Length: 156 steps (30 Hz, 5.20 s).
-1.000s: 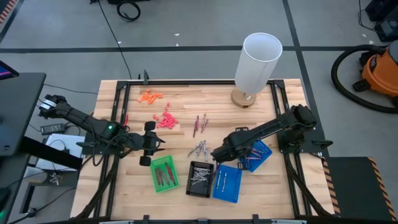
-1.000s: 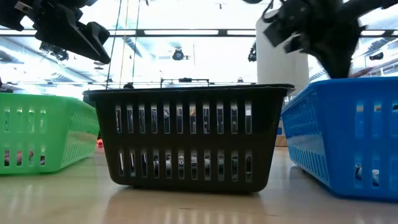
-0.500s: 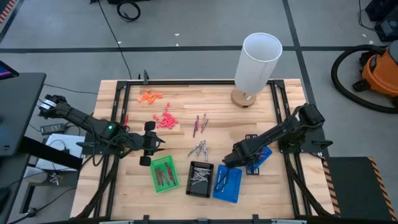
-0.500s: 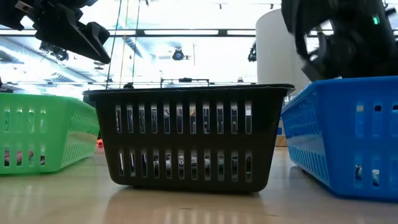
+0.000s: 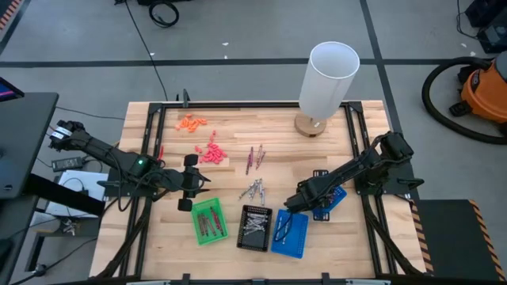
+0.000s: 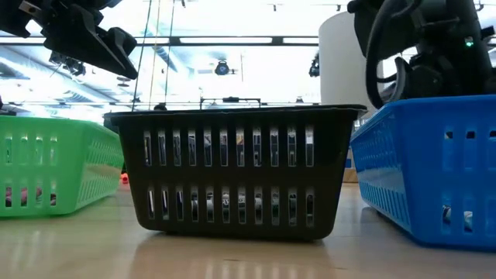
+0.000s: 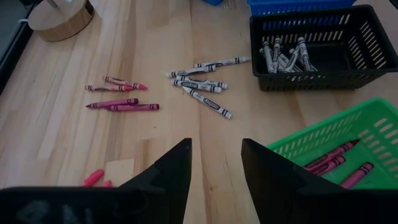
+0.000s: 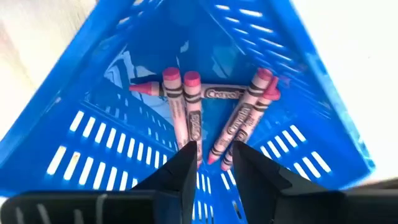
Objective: Sort crayons
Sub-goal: Put the pink crayon into the right blue basket
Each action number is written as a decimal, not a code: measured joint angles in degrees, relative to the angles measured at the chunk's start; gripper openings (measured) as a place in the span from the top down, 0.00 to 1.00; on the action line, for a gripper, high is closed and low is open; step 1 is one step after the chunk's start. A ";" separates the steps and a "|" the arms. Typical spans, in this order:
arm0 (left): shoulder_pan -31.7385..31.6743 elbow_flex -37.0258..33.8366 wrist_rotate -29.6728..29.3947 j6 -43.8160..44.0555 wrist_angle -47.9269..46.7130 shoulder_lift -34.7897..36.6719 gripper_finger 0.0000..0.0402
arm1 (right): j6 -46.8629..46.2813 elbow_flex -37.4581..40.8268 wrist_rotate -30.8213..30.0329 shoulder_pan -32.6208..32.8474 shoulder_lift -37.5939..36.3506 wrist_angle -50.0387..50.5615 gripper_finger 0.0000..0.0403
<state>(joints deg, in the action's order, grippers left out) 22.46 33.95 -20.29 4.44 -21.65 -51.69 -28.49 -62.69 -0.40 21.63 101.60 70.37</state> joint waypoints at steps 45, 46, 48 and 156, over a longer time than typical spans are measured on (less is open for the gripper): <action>0.00 0.09 0.00 2.04 -0.17 -0.01 0.63 | 32.65 -13.84 -9.29 -14.22 9.01 -32.09 0.72; 0.00 0.09 0.00 2.03 -0.12 -0.01 0.63 | 32.75 -13.84 -9.20 -14.15 9.05 -32.57 0.72; 0.02 0.09 0.00 2.00 -0.11 -0.01 0.63 | 30.26 -13.84 -8.78 -14.22 9.01 -35.05 0.72; 0.01 0.02 0.02 3.29 -0.90 -0.10 0.63 | 10.90 -3.74 -7.93 -12.41 -16.97 -16.01 0.91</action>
<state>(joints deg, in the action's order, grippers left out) 22.46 33.98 -20.27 7.73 -22.55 -51.79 -17.59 -66.43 -8.33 9.23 84.63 54.35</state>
